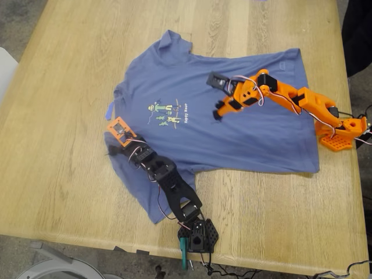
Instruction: Fold a T-shirt
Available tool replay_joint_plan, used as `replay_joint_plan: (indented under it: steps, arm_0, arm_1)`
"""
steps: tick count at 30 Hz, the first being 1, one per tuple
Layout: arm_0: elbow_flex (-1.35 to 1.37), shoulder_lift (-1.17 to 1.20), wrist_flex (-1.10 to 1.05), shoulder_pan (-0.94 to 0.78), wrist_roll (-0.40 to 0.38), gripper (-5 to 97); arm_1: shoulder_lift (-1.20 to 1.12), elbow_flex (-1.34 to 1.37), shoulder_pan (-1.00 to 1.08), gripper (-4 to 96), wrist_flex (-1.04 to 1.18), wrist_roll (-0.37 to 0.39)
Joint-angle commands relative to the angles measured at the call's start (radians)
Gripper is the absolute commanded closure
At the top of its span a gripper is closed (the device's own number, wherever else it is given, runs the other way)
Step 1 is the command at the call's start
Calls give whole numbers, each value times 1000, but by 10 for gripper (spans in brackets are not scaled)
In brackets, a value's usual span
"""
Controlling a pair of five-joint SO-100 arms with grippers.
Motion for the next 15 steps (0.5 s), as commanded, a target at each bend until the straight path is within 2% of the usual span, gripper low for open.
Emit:
replay_joint_plan:
  steps: [1,3,10,12,15]
  arm_0:
    - [-41,-5,8,9,-46,824]
    - [-46,-6,5,9,-48,911]
    - [-77,17,9,32,-60,918]
    - [-77,25,12,40,-61,918]
    - [-63,38,18,41,-61,918]
  arm_1:
    - [103,-38,-5,732,34,15]
    - [107,-32,-14,726,34,35]
    - [69,8,-91,703,40,103]
    - [104,87,-107,703,41,101]
    - [288,390,-109,694,40,91]
